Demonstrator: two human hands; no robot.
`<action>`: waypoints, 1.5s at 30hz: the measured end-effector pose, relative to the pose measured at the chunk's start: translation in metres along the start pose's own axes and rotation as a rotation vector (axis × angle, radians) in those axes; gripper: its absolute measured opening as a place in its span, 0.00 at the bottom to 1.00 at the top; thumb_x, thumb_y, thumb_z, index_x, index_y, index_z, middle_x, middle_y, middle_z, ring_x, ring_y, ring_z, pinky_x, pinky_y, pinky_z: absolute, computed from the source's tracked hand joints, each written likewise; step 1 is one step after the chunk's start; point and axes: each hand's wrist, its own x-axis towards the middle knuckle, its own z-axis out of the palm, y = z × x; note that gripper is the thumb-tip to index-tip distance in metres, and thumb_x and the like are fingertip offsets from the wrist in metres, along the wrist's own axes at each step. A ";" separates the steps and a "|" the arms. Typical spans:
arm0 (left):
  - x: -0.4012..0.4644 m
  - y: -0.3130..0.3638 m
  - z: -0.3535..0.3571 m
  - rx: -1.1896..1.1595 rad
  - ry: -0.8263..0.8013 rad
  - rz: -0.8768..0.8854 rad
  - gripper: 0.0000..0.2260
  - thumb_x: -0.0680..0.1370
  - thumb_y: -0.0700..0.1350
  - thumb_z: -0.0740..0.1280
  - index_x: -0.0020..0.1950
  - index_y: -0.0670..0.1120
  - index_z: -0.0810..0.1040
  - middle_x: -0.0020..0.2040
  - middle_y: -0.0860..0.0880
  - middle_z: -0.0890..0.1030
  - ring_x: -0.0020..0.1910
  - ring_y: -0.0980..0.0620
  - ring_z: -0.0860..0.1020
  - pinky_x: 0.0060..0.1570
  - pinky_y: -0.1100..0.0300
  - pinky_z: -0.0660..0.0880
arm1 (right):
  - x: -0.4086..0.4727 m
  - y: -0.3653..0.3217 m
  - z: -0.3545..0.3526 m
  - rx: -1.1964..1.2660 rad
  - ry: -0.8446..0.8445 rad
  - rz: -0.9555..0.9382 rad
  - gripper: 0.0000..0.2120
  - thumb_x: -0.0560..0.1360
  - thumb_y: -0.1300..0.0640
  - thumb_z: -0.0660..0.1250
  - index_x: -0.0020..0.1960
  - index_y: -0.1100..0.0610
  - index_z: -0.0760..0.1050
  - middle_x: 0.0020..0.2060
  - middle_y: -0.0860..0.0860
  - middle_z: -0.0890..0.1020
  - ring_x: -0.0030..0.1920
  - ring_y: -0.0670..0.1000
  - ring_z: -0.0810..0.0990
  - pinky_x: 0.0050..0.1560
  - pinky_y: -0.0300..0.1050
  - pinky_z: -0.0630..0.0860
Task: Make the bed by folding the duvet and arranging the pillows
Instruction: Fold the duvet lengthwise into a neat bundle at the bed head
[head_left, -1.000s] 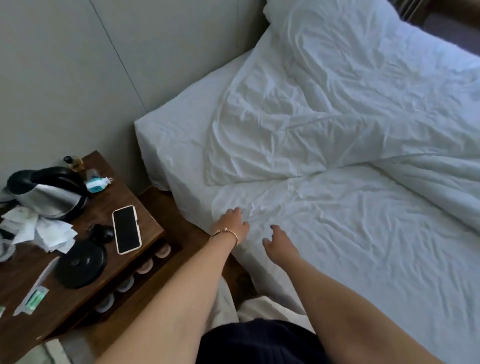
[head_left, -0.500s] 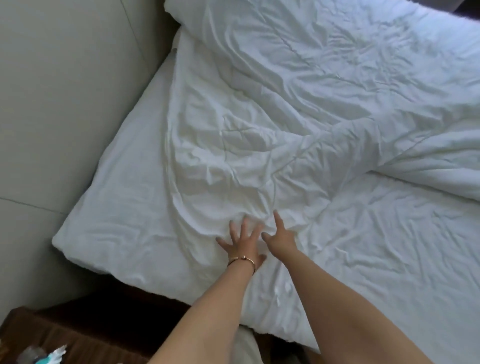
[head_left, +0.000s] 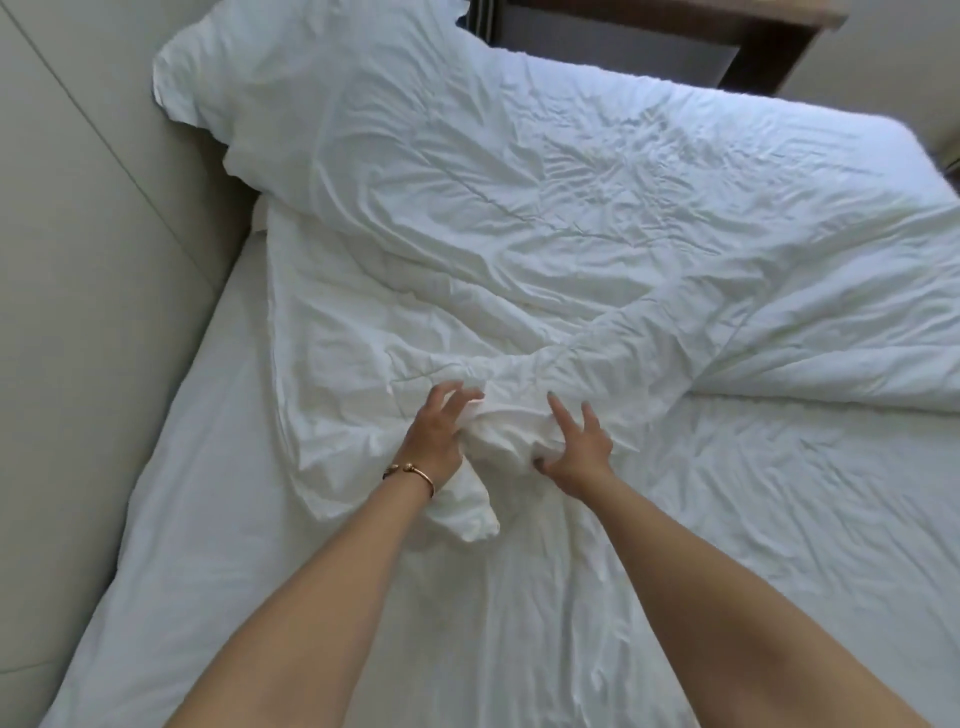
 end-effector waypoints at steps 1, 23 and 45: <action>0.011 0.007 -0.013 -0.038 0.063 0.023 0.30 0.68 0.25 0.57 0.64 0.48 0.74 0.68 0.48 0.66 0.64 0.47 0.71 0.62 0.61 0.70 | 0.006 -0.004 -0.014 -0.015 -0.007 0.003 0.44 0.72 0.44 0.71 0.74 0.30 0.44 0.77 0.47 0.39 0.76 0.63 0.46 0.72 0.63 0.53; 0.379 0.065 -0.071 0.785 -0.033 -0.101 0.43 0.63 0.69 0.70 0.71 0.64 0.52 0.77 0.56 0.38 0.75 0.44 0.35 0.70 0.34 0.44 | 0.343 -0.136 -0.251 -0.379 0.183 -0.943 0.15 0.77 0.55 0.59 0.63 0.46 0.71 0.51 0.49 0.80 0.51 0.57 0.79 0.44 0.48 0.72; 0.430 0.116 -0.214 0.653 -0.217 0.134 0.22 0.72 0.62 0.67 0.56 0.49 0.68 0.56 0.50 0.78 0.53 0.46 0.77 0.45 0.55 0.71 | 0.280 -0.129 -0.337 0.032 0.141 -0.094 0.12 0.80 0.56 0.58 0.63 0.51 0.69 0.57 0.53 0.75 0.57 0.57 0.74 0.51 0.47 0.72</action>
